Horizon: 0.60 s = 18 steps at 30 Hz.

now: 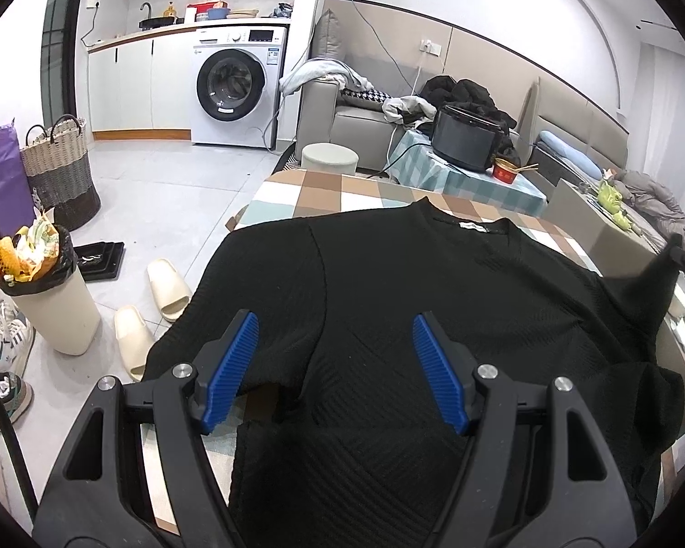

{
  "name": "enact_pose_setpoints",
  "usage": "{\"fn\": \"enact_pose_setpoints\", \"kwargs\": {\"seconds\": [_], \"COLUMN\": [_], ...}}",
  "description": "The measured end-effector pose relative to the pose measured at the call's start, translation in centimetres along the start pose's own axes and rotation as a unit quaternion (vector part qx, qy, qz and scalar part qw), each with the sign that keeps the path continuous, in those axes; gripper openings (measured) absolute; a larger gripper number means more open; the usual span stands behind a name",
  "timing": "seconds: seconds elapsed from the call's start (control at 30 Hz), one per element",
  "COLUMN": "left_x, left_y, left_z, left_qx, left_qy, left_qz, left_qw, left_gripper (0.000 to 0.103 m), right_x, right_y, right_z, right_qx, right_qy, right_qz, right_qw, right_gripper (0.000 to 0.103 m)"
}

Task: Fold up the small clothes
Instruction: 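Fold the held side over toward the sweater's middle, open the right tool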

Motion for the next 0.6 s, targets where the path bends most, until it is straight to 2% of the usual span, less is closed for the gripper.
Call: {"fn": "enact_pose_setpoints", "kwargs": {"seconds": [0.1,0.17,0.2,0.23,0.3,0.37,0.43,0.5,0.6], "left_x": [0.0,-0.2,-0.2,-0.2,-0.2,-0.1,0.0,0.3,0.5], "left_y": [0.1,0.3,0.5,0.7,1.1,1.5,1.9,2.1,2.4], "left_z": [0.2,0.2,0.3,0.3,0.4,0.5,0.3,0.1,-0.3], "left_qx": [0.005,0.006,0.007,0.007,0.007,0.006,0.005,0.004,0.005], "left_qy": [-0.001,-0.003,-0.004,-0.005,-0.006,-0.006,-0.005,-0.003,0.001], "left_qz": [0.001,0.004,0.007,0.009,0.014,0.018,0.019,0.019,0.019], "left_qw": [1.0,1.0,0.9999,0.9999,0.9999,0.9998,0.9998,0.9998,0.9998], "left_gripper": [0.068,0.068,0.068,0.068,0.068,0.068,0.068,0.068,0.068], "right_x": [-2.0,-3.8,-4.5,-5.3,-5.6,-5.6,-5.2,-6.0,-7.0], "right_y": [3.0,4.4,4.9,5.5,5.6,4.8,4.8,5.4,6.9], "right_z": [5.0,6.0,6.1,5.8,4.6,2.6,-0.6,-2.9,-5.1], "right_qx": [0.07,0.064,0.061,0.049,0.035,0.023,-0.021,-0.062,-0.059], "right_qy": [-0.094,-0.127,-0.134,-0.136,-0.122,-0.094,-0.051,-0.013,0.03], "right_qz": [0.081,0.127,0.144,0.166,0.176,0.166,0.163,0.182,0.217], "right_qw": [0.99,0.982,0.979,0.975,0.976,0.981,0.985,0.981,0.974], "right_gripper": [0.01,0.011,0.015,0.025,0.038,0.039,0.044,0.044,0.044]}}
Point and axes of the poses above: each gripper's, at about its wrist camera, not at the fingertips, and y roughly the way its jaws point, z to its left, x to its top, the point moved 3 cm from there along y, roughly the way its jaws point, and after that the axes turned 4 degrees about -x, right-handed, at the moved point
